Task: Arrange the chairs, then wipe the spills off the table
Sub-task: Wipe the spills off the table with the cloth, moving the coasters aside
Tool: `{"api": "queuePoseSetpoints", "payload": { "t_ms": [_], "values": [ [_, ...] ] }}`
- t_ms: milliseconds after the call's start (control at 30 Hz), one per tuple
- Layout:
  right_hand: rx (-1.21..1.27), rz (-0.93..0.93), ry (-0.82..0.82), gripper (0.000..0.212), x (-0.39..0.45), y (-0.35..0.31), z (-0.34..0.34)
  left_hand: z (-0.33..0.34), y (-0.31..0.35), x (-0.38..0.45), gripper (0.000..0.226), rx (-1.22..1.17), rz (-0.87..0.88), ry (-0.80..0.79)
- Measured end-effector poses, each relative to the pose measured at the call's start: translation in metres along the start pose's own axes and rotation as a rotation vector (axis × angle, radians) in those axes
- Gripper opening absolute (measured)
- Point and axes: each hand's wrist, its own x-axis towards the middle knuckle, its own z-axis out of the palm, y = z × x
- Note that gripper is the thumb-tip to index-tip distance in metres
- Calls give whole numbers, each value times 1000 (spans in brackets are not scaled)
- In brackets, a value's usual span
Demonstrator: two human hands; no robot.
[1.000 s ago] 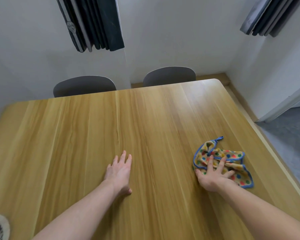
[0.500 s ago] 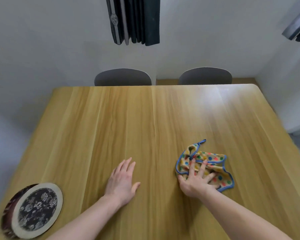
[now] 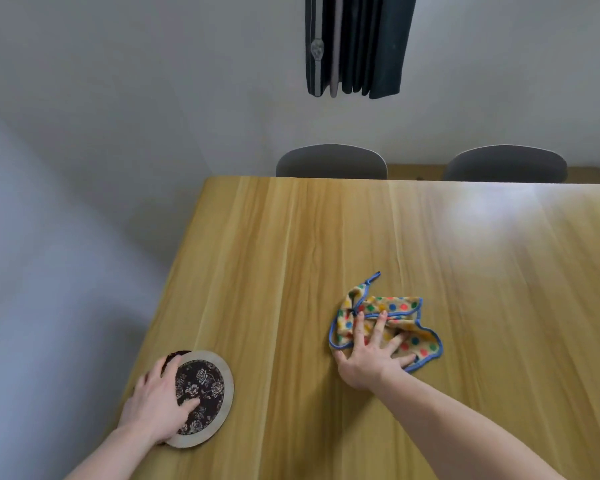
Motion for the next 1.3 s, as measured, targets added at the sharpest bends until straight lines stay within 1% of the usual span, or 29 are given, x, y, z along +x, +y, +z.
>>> {"api": "queuePoseSetpoints", "payload": {
  "t_ms": [133, 333, 500, 567, 700, 833, 1200, 1300],
  "values": [
    [-56, -72, 17, 96, 1, -49, 11, 5, -7, 7, 100, -45, 10, 14],
    [-142, -174, 25, 93, -1, -116, 19, 3, -4, 18, 89, 1, 3, 18],
    [-243, -327, 24, 88, -7, -162, 25, 12, -5, 21, 90, 5, -4, 28],
    [-292, -394, 44, 85, -10, -170, 31, 11, -4, 23, 88, 25, -5, 31],
    [-336, -464, 104, 80, -11, -162, 40, 11, -2, 24, 84, 58, 2, 23],
    [-366, -502, 111, 80, -14, -142, 43, 10, -1, 24, 85, 55, -4, 8],
    [-276, -491, 122, 82, -41, -57, 56, 9, -1, 28, 83, 86, -20, -24],
    [-253, -475, 136, 83, -46, -36, 57, 10, -1, 29, 82, 92, -9, -8]
  ]
}}
